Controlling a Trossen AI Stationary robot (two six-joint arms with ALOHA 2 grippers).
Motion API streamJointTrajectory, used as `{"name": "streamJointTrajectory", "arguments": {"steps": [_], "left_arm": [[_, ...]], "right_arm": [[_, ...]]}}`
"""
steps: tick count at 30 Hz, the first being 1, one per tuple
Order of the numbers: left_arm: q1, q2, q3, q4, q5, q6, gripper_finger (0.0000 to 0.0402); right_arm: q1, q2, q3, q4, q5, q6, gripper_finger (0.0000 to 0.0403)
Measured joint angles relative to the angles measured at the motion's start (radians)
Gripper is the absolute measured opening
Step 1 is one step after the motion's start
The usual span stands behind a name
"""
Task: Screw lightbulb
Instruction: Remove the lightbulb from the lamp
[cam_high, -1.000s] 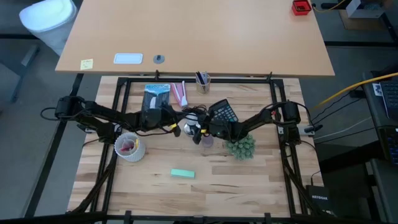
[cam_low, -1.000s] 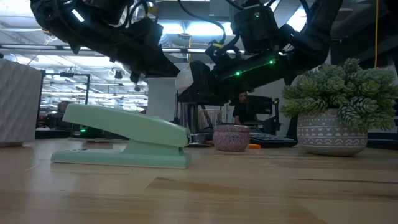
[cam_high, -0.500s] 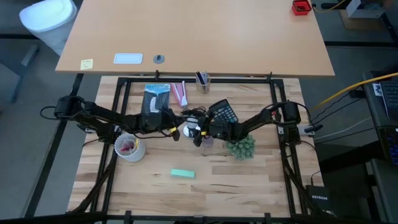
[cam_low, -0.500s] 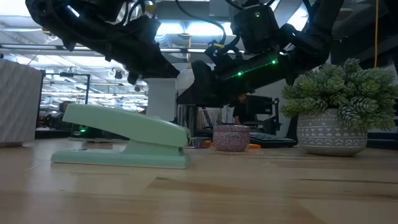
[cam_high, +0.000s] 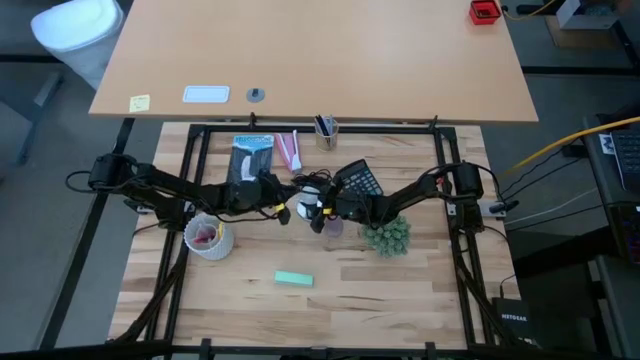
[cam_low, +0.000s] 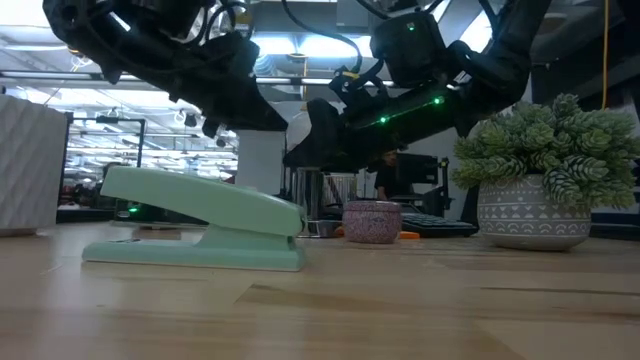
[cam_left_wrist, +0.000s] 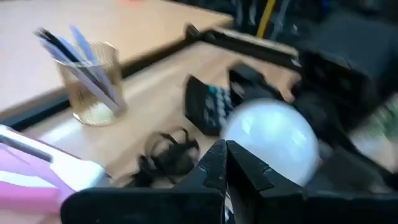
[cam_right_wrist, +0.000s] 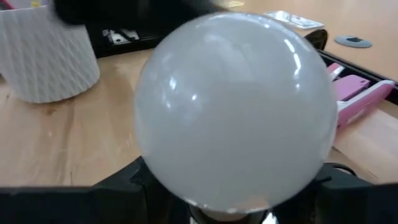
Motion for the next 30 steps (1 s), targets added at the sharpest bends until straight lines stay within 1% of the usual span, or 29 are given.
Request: {"name": "streamJointTrajectory", "arguments": {"steps": [2, 5, 8, 10, 13, 16, 19, 25, 30], "left_arm": [[0.009, 0.0, 0.0, 0.033, -0.025, 0.009, 0.0], [0.028, 0.0, 0.0, 0.083, -0.028, 0.057, 0.0], [0.059, 0.0, 0.0, 0.09, -0.022, 0.079, 0.0], [0.076, 0.0, 0.0, 0.077, 0.01, 0.069, 0.0], [0.086, 0.0, 0.0, 0.06, 0.088, 0.048, 0.0], [0.07, 0.0, 0.0, 0.06, 0.142, 0.048, 0.0], [0.043, 0.0, 0.0, 0.055, 0.161, 0.047, 0.0], [-0.007, -0.002, 0.001, -0.019, 0.166, 0.002, 0.0], [-0.037, -0.002, 0.001, -0.022, 0.167, -0.008, 0.0]], "right_arm": [[0.0, 0.0, 0.0, -0.002, -0.008, 0.0, 0.0213], [0.0, 0.0, 0.0, -0.002, -0.008, -0.001, 0.0213], [0.001, 0.0, 0.0, -0.002, -0.009, -0.001, 0.0213], [0.001, 0.0, 0.0, -0.002, -0.009, -0.001, 0.0213], [0.001, 0.0, 0.0, -0.002, -0.009, -0.001, 0.0214], [0.001, 0.0, 0.0, -0.002, -0.009, -0.002, 0.0214], [0.001, 0.0, 0.0, -0.002, -0.009, -0.002, 0.0214], [0.002, 0.0, 0.0, -0.013, -0.012, -0.003, 0.0214], [0.001, 0.0, 0.0, -0.014, -0.043, -0.002, 0.0214]]}}
